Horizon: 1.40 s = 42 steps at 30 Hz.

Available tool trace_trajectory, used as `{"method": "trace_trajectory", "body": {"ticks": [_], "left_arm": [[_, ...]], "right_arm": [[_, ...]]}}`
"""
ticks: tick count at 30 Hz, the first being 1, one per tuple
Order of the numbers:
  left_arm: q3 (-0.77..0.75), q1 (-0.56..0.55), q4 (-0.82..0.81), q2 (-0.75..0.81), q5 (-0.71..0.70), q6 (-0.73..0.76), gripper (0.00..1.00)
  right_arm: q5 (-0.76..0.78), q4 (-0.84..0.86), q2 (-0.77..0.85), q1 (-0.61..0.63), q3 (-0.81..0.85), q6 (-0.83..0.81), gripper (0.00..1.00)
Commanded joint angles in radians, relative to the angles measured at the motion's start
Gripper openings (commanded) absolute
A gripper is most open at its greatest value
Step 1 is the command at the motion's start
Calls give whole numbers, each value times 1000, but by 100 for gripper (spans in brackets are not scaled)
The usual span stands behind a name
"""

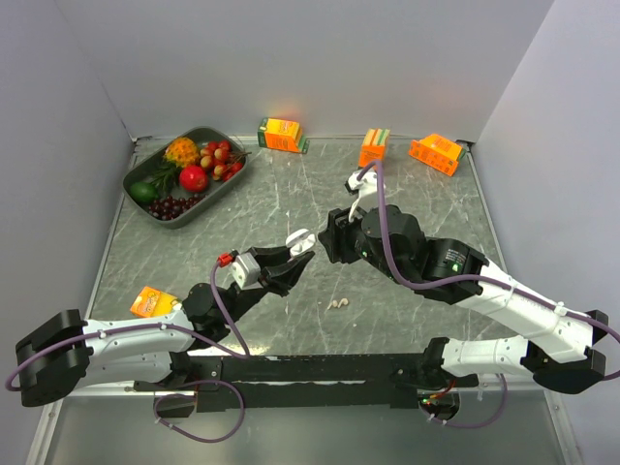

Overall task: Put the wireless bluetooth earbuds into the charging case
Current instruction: Adjust the earbud with the charging case.

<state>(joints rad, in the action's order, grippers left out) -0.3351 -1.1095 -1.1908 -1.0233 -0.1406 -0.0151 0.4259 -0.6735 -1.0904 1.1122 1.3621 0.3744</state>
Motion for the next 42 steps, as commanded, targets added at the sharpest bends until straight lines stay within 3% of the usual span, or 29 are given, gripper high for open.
{"method": "trace_trajectory", "body": {"ticks": [1,6,37,39,40,41,42], "left_arm": [[-24,4,-44,22,-25,-13,1],[-24,4,-39,22,-28,-13,1],[-28,4,-23,20,-40,-14,1],[-25,4,-20,20,-60,-16,1],[-27,4,-18,19,-65,-19,1],[-27,4,-15,19,-70,-19,1],[-28,4,-13,19,-68,-20,1]], "right_arm": [[13,-12,26,9,20,11,53],[11,-12,37,9,14,11,59],[-39,49,15,47,52,-19,61],[-71,61,50,51,54,-23,63],[-82,63,58,51,58,-28,70],[-94,57,63,49,75,-32,87],[-122,49,61,49,83,-35,92]]}}
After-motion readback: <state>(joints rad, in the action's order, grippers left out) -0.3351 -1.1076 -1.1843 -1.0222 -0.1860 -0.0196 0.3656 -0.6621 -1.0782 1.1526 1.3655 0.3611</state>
